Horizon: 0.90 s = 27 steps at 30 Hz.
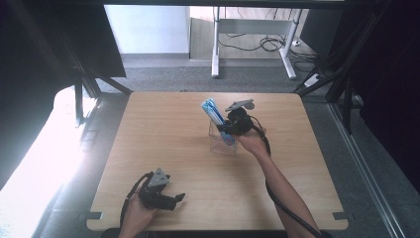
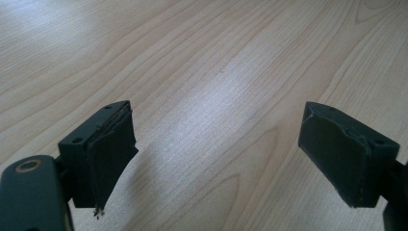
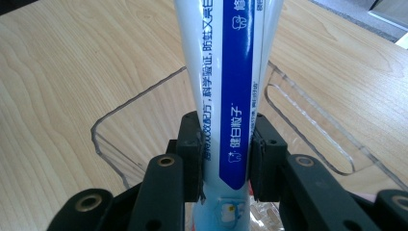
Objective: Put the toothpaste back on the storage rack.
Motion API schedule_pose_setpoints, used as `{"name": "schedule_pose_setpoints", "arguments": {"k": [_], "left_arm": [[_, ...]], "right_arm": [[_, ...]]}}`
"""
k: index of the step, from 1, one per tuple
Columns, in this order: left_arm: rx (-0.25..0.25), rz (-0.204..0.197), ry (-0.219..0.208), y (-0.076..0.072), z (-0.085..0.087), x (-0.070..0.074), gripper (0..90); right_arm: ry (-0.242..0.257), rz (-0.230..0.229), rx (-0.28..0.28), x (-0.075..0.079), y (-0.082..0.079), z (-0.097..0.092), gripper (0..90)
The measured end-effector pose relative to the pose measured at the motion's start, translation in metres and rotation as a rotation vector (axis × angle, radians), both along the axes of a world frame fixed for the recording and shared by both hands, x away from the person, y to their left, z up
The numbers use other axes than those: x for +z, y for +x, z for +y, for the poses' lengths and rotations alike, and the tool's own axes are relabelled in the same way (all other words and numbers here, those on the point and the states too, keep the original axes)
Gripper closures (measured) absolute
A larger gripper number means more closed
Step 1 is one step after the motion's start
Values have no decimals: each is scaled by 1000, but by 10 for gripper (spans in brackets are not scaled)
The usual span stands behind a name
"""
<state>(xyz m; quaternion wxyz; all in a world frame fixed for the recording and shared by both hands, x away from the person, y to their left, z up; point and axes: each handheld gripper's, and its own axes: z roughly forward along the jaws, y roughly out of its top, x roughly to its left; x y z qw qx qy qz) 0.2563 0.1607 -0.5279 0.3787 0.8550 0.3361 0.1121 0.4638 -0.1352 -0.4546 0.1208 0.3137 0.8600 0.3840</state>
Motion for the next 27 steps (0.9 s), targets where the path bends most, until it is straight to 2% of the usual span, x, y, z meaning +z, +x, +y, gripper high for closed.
{"name": "schedule_pose_setpoints", "arguments": {"k": [4, 16, 21, 27], "left_arm": [[1, -1, -3, 0, 0, 0, 130], [0, -1, 3, -1, -1, 0, 131], [-2, -1, 5, 0, -2, 0, 131], [-2, -2, 5, 0, -2, 0, 131]], "right_arm": [[-20, 3, 9, 0, -1, 1, 691], [-59, 48, 28, 2, -1, 1, 642], [-38, 68, 27, 0, -1, -2, 624], [-32, 66, 14, 0, -2, -2, 587]]}}
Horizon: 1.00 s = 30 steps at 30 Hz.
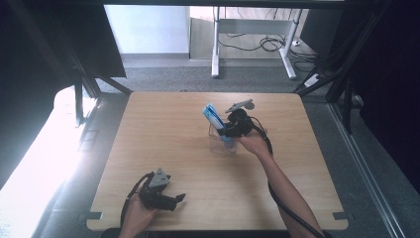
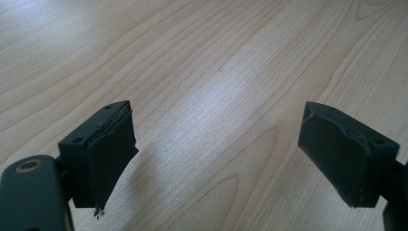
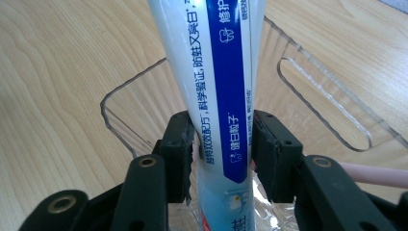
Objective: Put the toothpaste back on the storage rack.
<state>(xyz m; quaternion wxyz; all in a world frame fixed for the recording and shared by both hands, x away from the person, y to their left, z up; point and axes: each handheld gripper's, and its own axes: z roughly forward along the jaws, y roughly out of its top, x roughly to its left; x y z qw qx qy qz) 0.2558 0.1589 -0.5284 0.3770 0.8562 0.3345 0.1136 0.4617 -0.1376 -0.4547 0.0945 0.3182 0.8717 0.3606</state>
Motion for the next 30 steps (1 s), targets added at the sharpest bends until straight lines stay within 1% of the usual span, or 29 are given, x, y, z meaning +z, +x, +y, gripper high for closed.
{"name": "schedule_pose_setpoints", "arguments": {"k": [3, 6, 10, 15, 19, 22, 27, 30], "left_arm": [[-2, 0, 2, 0, 0, 0, 131], [0, 0, -2, 0, 0, 0, 131], [-2, 0, 2, 0, 0, 0, 131], [-4, 2, 7, 0, -1, 0, 131], [-7, 4, 10, 0, -1, -1, 131], [-8, 4, 11, 0, -2, -1, 131], [-5, 3, 8, 0, -2, -1, 131], [-8, 4, 10, 0, -2, -1, 131]], "right_arm": [[7, -7, -2, 2, 0, 0, 549], [11, 0, -2, 4, 0, 0, 508], [-8, -15, -1, 7, -2, 1, 445], [4, -19, 12, 10, -3, 2, 379], [15, -38, 11, 12, -5, 2, 317], [27, -34, 13, 14, -6, 3, 265], [16, -38, 19, 17, -9, 3, 161], [22, -36, 18, 20, -11, 3, 133]]}}
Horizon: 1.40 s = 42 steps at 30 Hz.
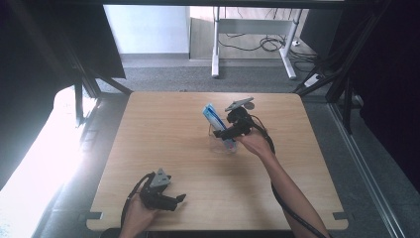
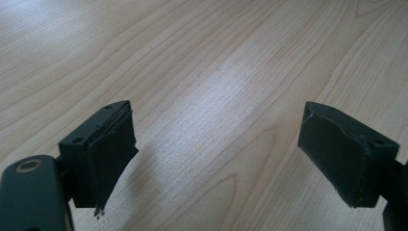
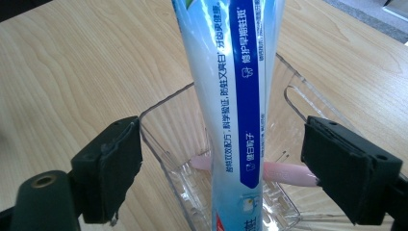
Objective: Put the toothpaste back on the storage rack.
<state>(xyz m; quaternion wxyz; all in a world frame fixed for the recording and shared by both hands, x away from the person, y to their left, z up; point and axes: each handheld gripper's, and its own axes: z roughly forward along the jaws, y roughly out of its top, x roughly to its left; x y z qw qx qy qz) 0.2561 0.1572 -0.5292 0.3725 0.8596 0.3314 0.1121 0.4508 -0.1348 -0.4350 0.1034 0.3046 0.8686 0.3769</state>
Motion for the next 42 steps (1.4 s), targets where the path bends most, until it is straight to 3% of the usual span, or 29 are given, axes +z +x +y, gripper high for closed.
{"name": "schedule_pose_setpoints", "arguments": {"k": [6, 23, 42], "left_arm": [[-2, 0, -1, 0, 0, 0, 131], [7, -1, -27, 1, 1, 1, 131], [2, -3, -22, 1, 1, 1, 130]], "right_arm": [[-6, -26, -9, 6, -4, -1, 2], [-20, -42, 8, 10, -19, -11, 0], [-15, -46, 3, 6, -41, -31, 0]]}}
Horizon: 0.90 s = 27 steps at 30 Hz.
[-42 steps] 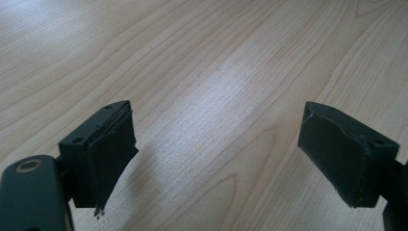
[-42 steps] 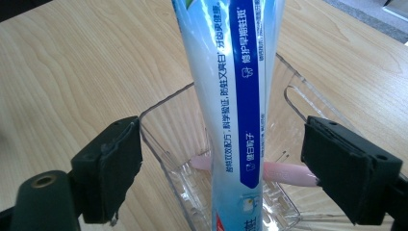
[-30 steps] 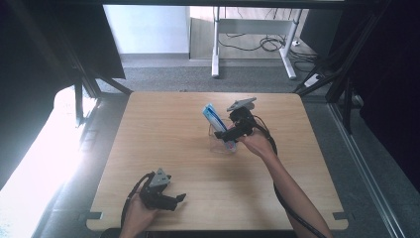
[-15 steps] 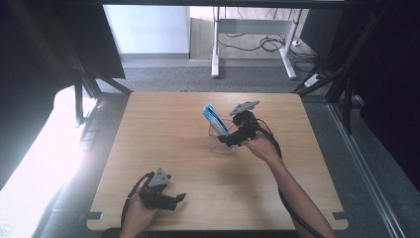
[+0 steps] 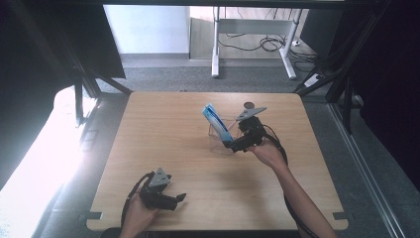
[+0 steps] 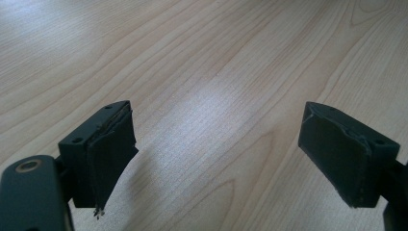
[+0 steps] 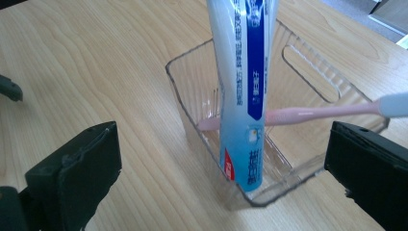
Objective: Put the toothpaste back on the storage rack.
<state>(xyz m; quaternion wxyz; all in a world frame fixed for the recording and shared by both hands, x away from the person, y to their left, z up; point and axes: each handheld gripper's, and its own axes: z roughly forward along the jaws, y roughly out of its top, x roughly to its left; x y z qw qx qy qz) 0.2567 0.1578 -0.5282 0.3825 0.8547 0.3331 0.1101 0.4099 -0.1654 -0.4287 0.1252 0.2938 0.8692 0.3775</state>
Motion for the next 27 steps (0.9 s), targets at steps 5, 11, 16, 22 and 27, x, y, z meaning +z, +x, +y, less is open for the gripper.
{"name": "schedule_pose_setpoints", "arguments": {"k": [5, 11, 16, 22, 27], "left_arm": [[-1, -2, 1, 0, -1, 0, 131], [1, -2, 2, 0, -1, 0, 131], [3, -4, 2, 0, -1, 0, 131], [3, -8, 1, -1, -1, 0, 130], [4, -7, -1, -1, -2, 0, 131]], "right_arm": [[4, -2, -6, 0, -6, -8, 0], [8, -4, -10, -1, -15, -18, 0], [13, -5, -16, -3, -23, -28, 0], [15, -6, -32, -6, -33, -40, 0], [14, -9, -46, -9, -41, -52, 0]]}}
